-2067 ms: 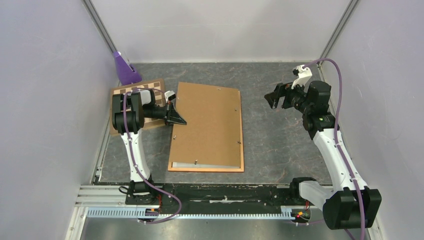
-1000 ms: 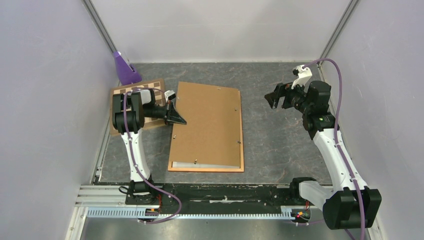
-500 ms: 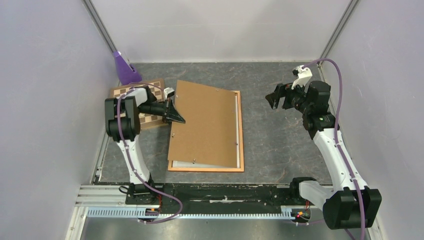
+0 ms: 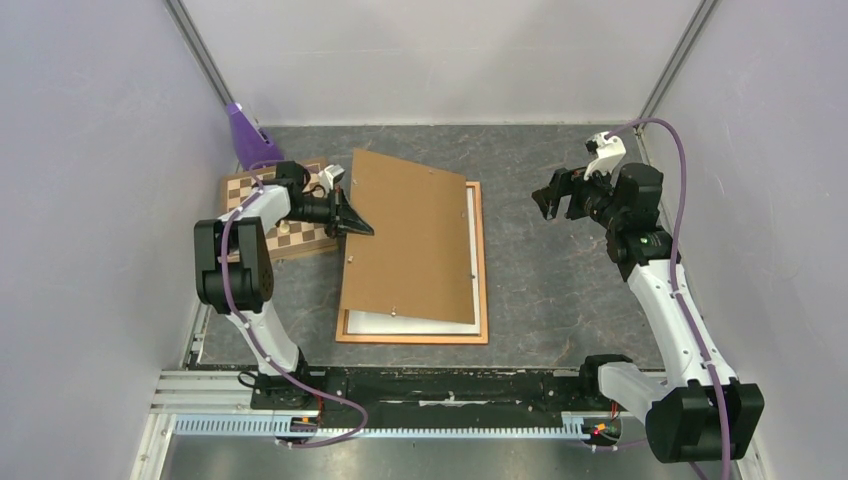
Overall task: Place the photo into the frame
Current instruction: Adjust the photo frame item on the photo frame.
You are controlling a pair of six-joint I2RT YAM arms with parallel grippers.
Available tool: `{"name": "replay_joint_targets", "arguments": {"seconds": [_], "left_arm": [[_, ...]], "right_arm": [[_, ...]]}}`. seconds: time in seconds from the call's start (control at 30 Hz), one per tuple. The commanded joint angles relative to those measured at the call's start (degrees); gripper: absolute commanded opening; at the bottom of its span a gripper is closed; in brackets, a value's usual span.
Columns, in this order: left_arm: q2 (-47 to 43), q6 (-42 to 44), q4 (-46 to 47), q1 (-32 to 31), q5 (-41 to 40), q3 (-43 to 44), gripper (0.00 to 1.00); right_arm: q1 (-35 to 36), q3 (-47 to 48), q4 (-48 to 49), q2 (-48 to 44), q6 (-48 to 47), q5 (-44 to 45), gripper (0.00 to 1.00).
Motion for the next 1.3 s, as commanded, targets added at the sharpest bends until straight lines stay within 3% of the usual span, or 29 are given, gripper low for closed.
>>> {"name": "replay_joint_targets", "arguments": {"seconds": [0.0,0.33,0.53,1.07,1.27], "left_arm": [[1.08,-7.63,7.52,-0.22,3.04,-2.12,0.03],[-1.97,-16.45,14.39,-0.06,5.06,-6.83,0.02],[-2.17,-17.45,14.29,0.80,7.27,-7.04,0.02],[-1.34,-12.84,10.29,0.68,7.40,-5.39,0.02],[-4.27,-6.26,3.10,1.88,6.13,-2.15,0.02]], "right_arm": [[0.23,1.54,2.04,-1.26,-0.19,-0.29,0.89],[0.24,0.88,2.25,-0.97,-0.45,0.80,0.89],[0.28,0.28,2.24,-1.31,-1.05,1.89,0.89],[0.58,-1.12,2.79,0.84,-2.18,2.92,0.89],[9.60,-0.74,2.77,6.68,-4.69,12.44,0.88]]}}
